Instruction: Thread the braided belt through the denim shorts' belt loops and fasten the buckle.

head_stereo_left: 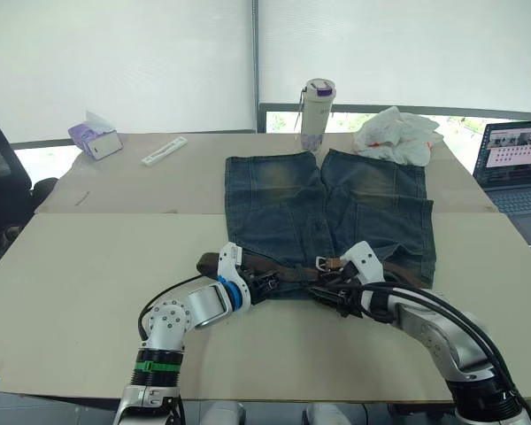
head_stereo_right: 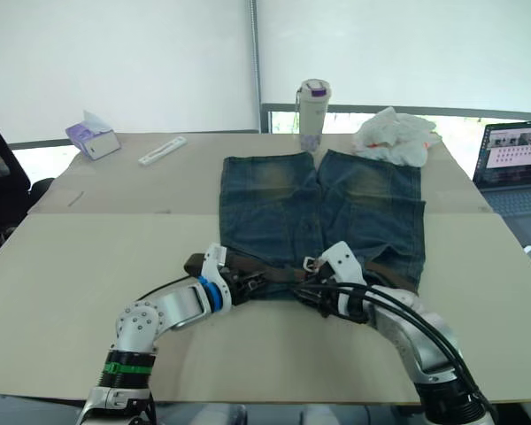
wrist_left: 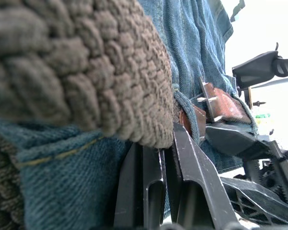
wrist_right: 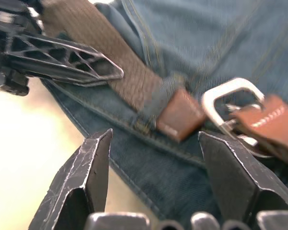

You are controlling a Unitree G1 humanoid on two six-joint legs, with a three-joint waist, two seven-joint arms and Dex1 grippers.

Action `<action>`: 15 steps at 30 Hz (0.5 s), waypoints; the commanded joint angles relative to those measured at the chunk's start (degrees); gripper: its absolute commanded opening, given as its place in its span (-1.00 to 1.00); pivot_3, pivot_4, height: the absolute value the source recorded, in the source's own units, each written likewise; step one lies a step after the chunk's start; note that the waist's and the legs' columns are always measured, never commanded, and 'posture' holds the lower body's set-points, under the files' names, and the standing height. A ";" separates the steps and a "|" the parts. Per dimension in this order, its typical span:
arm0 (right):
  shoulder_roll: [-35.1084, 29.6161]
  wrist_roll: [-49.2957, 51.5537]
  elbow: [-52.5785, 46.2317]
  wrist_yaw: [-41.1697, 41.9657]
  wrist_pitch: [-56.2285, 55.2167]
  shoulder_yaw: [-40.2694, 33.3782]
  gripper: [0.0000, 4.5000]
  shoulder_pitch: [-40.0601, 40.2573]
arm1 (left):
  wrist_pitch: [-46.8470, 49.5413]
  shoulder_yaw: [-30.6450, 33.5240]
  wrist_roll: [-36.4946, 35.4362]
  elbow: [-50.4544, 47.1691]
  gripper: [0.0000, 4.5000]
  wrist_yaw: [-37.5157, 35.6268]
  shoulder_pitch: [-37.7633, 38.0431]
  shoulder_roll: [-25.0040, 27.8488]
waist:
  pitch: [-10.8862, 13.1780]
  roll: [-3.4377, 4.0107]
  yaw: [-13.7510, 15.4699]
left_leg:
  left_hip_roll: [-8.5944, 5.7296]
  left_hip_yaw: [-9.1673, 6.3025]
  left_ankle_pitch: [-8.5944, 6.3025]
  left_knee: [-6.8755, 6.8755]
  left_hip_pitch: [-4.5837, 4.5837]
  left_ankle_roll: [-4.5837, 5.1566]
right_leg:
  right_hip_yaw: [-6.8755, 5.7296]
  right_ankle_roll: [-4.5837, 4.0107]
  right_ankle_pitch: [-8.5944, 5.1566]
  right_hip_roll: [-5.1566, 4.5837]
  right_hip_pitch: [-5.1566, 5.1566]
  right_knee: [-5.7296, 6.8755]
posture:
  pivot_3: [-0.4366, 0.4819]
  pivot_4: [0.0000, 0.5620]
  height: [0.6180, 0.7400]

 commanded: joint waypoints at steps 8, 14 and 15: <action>13.94 9.14 -1.20 -9.88 17.06 -11.68 0.41 -3.43 | 1.88 0.00 6.91 2.01 -1.00 -4.51 -0.59 -2.01 | -0.10 0.01 -0.07 | 0.01 0.01 0.00 -0.01 0.02 0.00 | -0.03 0.01 -0.01 0.02 0.03 0.00 | -0.05 -0.47 1.00; 20.91 12.70 0.38 -13.38 20.33 -19.50 0.17 -6.09 | 2.53 0.99 9.09 1.47 -1.00 -5.74 -0.57 -2.66 | -0.14 0.08 -0.18 | 0.01 0.00 0.00 -0.01 0.01 0.00 | -0.02 0.01 0.00 0.00 0.01 0.02 | -0.05 -0.47 1.00; 21.43 12.96 0.55 -13.92 20.52 -20.52 0.03 -6.42 | 2.68 1.21 9.43 1.42 -1.00 -5.92 -0.52 -2.74 | -0.16 0.10 -0.19 | 0.01 0.00 0.00 -0.01 0.02 0.00 | -0.02 0.01 0.00 0.01 0.00 0.03 | -0.05 -0.47 1.00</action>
